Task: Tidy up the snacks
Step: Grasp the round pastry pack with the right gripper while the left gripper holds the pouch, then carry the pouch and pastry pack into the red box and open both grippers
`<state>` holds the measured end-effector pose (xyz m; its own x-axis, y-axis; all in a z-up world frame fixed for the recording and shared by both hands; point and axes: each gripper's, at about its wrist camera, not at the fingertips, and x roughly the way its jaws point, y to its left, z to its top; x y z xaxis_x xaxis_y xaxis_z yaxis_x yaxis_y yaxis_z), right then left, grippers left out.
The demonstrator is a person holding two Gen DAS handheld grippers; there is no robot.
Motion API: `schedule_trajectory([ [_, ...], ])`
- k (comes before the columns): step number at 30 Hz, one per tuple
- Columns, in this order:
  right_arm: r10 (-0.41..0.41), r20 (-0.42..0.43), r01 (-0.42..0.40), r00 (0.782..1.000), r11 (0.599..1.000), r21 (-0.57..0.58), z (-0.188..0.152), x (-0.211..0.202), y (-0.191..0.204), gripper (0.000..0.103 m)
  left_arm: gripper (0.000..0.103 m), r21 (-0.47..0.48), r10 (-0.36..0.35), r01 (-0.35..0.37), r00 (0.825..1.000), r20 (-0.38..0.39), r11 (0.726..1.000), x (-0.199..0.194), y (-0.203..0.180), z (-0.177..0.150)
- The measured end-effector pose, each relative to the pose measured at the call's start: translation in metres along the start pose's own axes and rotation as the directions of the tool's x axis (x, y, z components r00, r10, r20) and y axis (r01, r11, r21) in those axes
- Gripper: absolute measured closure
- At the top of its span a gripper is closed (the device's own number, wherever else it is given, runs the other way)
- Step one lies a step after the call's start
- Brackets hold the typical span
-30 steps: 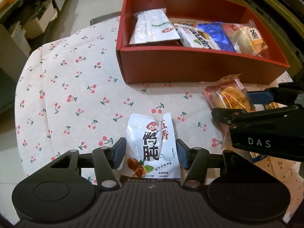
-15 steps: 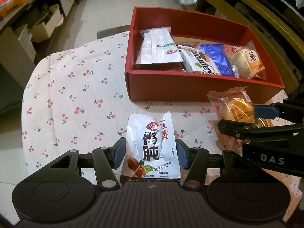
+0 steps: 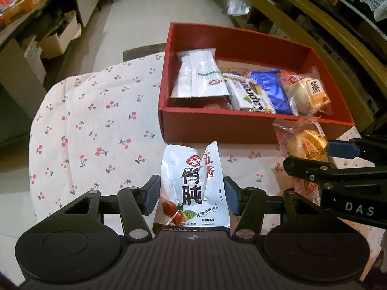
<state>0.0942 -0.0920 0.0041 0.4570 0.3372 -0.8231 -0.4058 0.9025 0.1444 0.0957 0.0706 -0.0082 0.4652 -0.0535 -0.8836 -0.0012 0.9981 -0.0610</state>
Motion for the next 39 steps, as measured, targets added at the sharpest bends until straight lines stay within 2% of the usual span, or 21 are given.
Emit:
schedule_trajectory([
  [10,0.010,0.071,-0.015,0.997,0.997,0.071,0.005,-0.031,-0.021,0.034,0.040,0.011,-0.054,0.054,0.998,0.044,0.998,-0.014,-0.011,0.010],
  [21,-0.005,0.143,-0.015,0.990,0.990,0.137,0.019,-0.052,-0.048,0.034,0.040,0.007,-0.088,0.088,0.989,0.122,0.996,-0.025,-0.024,0.039],
  [33,-0.036,0.157,0.010,0.987,0.987,0.163,0.040,-0.041,-0.059,0.034,0.040,-0.019,-0.096,0.101,0.979,0.178,0.995,-0.022,-0.033,0.076],
  [39,-0.057,0.149,0.027,0.987,0.981,0.192,0.051,-0.027,-0.068,0.034,0.040,-0.018,-0.069,0.073,0.981,0.184,0.997,-0.010,-0.039,0.091],
])
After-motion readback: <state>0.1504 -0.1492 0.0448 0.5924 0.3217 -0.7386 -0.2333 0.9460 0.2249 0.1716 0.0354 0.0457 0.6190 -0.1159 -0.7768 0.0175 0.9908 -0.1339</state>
